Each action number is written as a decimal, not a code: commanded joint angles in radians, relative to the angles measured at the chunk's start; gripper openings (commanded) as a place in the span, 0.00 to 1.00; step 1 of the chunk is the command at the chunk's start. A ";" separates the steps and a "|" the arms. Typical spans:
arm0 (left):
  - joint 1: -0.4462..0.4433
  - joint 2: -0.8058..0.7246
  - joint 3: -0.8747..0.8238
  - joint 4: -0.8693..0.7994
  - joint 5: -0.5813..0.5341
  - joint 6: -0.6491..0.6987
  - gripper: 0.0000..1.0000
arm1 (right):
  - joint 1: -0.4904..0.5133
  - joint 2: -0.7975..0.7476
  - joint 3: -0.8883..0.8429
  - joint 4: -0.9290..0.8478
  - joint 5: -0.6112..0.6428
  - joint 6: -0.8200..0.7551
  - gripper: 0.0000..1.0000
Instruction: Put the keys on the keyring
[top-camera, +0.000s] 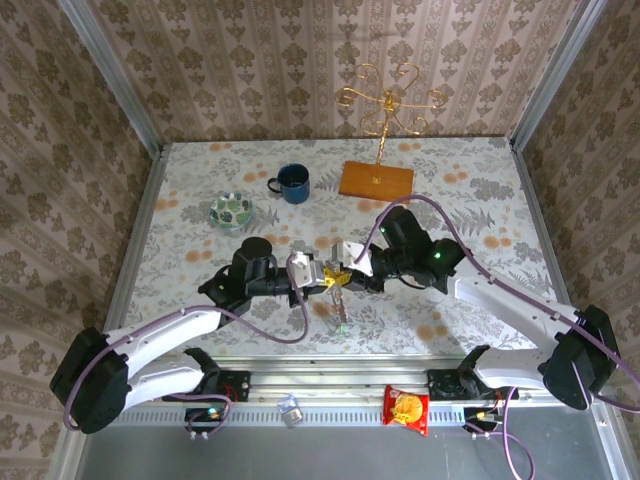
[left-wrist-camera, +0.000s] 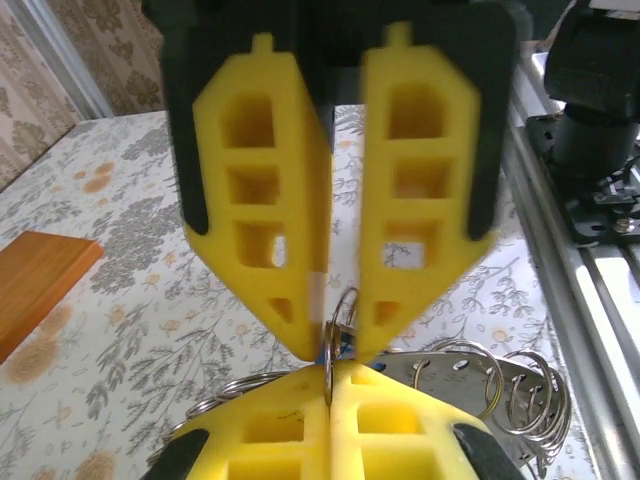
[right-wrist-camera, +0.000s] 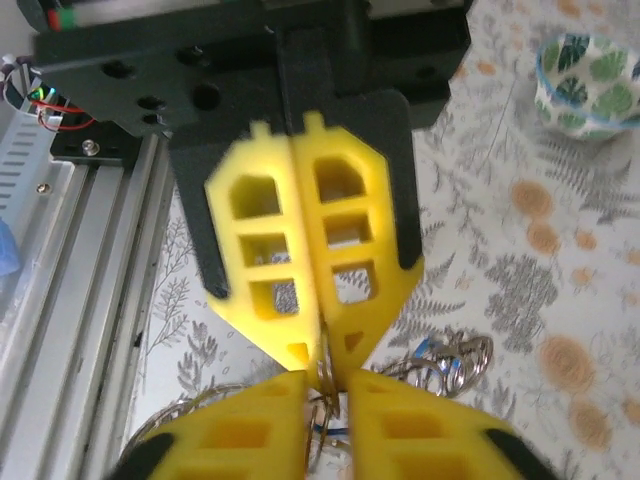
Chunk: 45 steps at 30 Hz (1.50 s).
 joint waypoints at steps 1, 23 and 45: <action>0.002 -0.004 -0.016 0.109 -0.005 -0.029 0.00 | -0.032 -0.077 -0.099 0.164 -0.050 0.153 0.33; 0.000 -0.010 -0.064 0.211 0.003 -0.079 0.00 | -0.055 -0.103 -0.189 0.236 -0.011 0.261 0.00; -0.007 0.063 -0.128 0.474 0.089 -0.187 0.00 | -0.078 -0.135 -0.280 0.433 -0.116 0.282 0.34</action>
